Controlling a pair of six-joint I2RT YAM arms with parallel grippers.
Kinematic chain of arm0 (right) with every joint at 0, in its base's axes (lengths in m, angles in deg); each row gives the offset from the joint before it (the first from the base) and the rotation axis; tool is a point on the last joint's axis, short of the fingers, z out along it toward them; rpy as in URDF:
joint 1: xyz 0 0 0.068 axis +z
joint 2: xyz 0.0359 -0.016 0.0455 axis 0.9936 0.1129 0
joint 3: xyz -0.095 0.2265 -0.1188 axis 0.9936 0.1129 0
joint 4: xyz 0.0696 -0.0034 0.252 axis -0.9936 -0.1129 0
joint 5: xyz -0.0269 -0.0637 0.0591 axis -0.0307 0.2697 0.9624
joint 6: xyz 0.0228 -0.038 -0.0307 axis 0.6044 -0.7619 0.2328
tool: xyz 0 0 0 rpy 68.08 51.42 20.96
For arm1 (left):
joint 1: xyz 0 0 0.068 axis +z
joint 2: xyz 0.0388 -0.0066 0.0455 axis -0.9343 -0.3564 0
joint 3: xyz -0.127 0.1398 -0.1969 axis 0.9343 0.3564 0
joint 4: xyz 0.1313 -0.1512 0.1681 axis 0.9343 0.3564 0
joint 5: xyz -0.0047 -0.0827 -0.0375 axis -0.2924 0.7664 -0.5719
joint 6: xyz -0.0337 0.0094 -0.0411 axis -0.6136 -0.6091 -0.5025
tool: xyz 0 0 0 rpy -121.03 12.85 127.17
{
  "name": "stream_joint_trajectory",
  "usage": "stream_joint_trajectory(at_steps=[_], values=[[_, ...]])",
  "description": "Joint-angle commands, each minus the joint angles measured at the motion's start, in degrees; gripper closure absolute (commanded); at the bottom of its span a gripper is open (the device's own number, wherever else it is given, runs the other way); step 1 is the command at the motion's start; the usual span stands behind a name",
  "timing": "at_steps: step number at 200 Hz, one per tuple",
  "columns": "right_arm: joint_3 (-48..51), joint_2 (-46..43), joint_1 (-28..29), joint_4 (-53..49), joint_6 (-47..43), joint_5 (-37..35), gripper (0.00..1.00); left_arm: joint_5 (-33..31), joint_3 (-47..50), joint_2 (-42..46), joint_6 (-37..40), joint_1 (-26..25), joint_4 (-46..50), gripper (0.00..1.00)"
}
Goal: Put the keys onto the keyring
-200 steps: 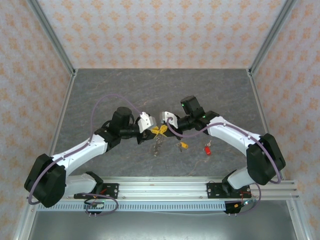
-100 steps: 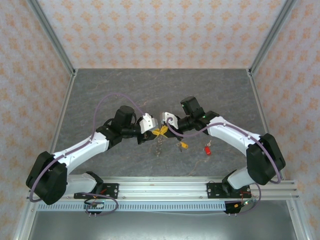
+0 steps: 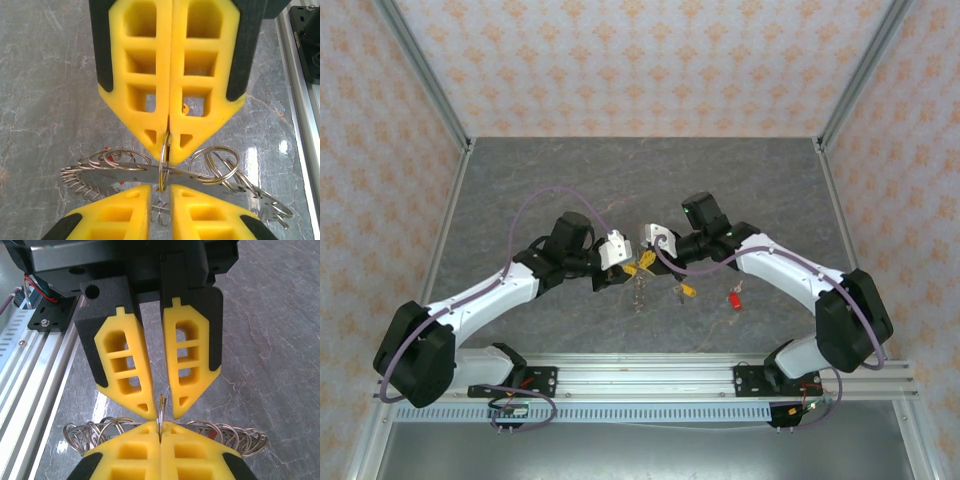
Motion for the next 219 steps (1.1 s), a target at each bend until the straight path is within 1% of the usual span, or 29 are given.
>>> stream_joint_trajectory(at_steps=[1, 25, 40, 92, 134, 181, 194, 219], values=[[-0.5, -1.7, 0.3, 2.1, 0.4, 3.0, 1.00, 0.0, -0.2, 0.1, -0.4, -0.4, -1.6, 0.83], [-0.5, -1.6, 0.3, 1.7, 0.2, 2.6, 1.00, -0.2, 1.1, 1.5, -2.9, -0.5, -6.2, 0.82], [-0.5, -1.5, 0.3, 1.5, 0.0, 2.1, 1.00, -0.9, 1.9, 2.4, -3.5, -0.4, -7.4, 0.81], [-0.8, -1.2, 0.3, 1.3, 0.0, 2.1, 1.00, -1.3, 2.6, 3.9, -4.0, -0.4, -7.4, 0.79], [-1.1, -1.2, 0.3, 1.8, 0.6, 2.8, 1.00, -0.6, 1.9, 2.8, -4.2, -0.5, -7.7, 0.79], [-1.2, -1.1, 0.3, 2.7, 1.7, 3.4, 1.00, 0.4, 1.2, 0.8, -5.2, -0.6, -8.9, 0.80], [-1.2, -1.1, 0.3, 2.8, 1.8, 3.5, 1.00, 0.4, 0.8, 0.5, -4.8, -0.7, -8.3, 0.82], [-1.4, -0.8, 0.5, 2.1, 1.9, 2.8, 1.00, 0.6, 0.6, 0.5, -4.7, -0.7, -8.3, 0.82]])
